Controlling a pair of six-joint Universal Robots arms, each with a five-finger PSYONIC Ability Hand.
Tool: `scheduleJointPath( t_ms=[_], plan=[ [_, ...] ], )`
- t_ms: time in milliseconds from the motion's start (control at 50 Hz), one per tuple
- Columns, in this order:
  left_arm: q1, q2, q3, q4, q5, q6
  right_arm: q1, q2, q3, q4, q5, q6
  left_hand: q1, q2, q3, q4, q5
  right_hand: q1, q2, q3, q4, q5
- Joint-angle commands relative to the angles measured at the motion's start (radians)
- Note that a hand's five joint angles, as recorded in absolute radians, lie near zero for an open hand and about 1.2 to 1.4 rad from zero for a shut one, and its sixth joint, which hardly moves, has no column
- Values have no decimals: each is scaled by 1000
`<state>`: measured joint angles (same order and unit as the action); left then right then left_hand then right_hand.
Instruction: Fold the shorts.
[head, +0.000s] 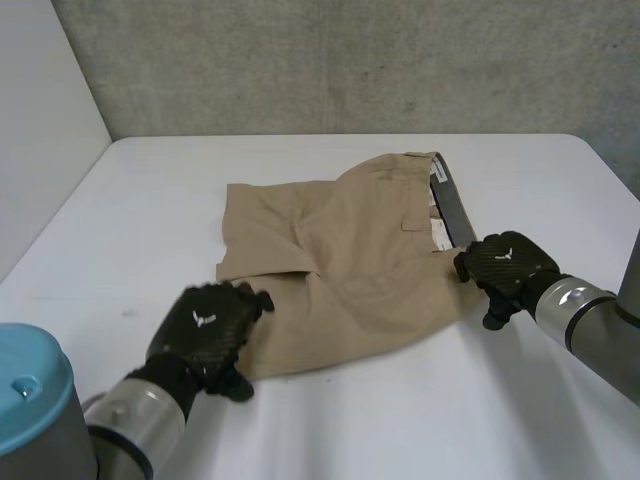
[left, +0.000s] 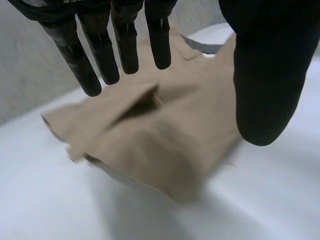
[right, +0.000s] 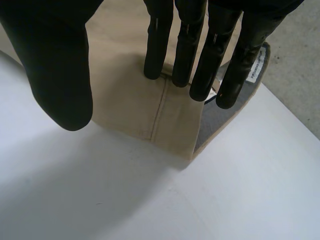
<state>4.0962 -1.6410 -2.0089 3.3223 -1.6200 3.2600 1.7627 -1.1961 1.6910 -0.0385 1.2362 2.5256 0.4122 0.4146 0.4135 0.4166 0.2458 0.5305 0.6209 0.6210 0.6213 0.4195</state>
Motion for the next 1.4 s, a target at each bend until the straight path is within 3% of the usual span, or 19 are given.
scheduleJointPath(
  t_ms=[20, 240, 700, 820, 880, 940, 980, 1320, 1400],
  plan=[
    [-42, -31, -17, -76, -1, -97, 1, 76, -7, -110, -4, -10, 74, 72, 73, 70, 66, 200, 110, 110, 110, 137],
    [-57, -140, 19, -56, -40, -95, 15, 213, -119, -149, 6, -86, -11, -13, -12, -15, -19, 186, 95, 95, 95, 122],
    [-48, -325, 162, 62, -109, -45, 17, 306, -232, -149, 11, -102, -14, -16, -15, -18, -22, 227, 136, 136, 136, 163],
    [-45, -358, 188, 85, -127, -23, 15, 314, -249, -149, 12, -102, -11, -13, -12, -15, -19, 353, 262, 262, 262, 289],
    [-43, -373, 206, 120, -138, 1, 15, 313, -252, -153, 11, -102, -2, -4, -3, -6, -10, 619, 528, 528, 528, 555],
    [-40, -382, 219, 155, -138, 35, 15, 313, -252, -153, 11, -102, 1, -1, 0, -3, -7, 697, 606, 606, 606, 633],
    [-39, -387, 225, 171, -140, 52, 17, 313, -254, -155, 11, -100, 1, -1, 0, -3, -7, 865, 775, 775, 775, 802],
    [-11, -471, 303, 235, -140, 145, 17, 242, -231, -152, 32, -38, 45, 43, 44, 41, 37, 866, 775, 775, 775, 802],
    [-11, -482, 312, 240, -138, 145, 14, 224, -218, -143, 32, -2, 253, 250, 252, 248, 245, 866, 775, 775, 775, 802]
  ],
)
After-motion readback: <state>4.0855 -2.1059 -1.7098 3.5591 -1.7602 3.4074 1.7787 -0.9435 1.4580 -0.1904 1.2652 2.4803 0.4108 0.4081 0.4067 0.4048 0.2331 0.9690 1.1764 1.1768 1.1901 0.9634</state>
